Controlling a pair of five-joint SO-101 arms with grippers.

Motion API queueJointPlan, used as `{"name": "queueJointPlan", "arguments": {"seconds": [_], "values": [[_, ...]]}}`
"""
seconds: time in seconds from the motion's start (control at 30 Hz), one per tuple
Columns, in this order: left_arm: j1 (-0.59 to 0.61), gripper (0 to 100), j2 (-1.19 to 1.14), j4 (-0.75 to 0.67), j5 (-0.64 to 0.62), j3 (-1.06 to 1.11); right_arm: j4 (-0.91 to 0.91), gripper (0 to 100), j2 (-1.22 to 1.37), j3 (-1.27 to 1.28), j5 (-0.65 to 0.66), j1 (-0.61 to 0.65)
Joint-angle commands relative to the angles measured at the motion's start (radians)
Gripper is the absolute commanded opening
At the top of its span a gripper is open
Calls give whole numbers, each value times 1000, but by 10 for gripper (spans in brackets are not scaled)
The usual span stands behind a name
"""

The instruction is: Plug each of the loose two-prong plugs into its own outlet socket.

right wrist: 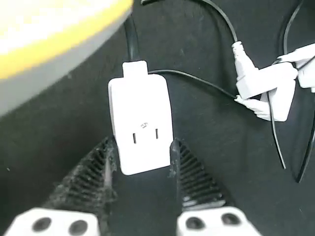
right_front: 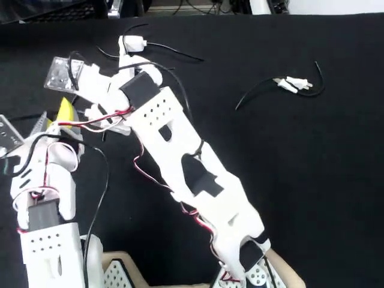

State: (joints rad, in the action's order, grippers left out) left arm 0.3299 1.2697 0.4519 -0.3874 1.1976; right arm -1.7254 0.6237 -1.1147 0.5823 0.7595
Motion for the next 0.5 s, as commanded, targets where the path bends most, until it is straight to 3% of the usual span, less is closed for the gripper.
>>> {"name": "queueJointPlan", "arguments": {"seconds": [0.0, 0.47], "values": [[-28, 181, -46, -114, -8, 12, -37, 12, -102, -27, -31, 46], [-91, 181, -140, -144, -3, 21, -35, 12, -377, 101, -78, 112]]}}
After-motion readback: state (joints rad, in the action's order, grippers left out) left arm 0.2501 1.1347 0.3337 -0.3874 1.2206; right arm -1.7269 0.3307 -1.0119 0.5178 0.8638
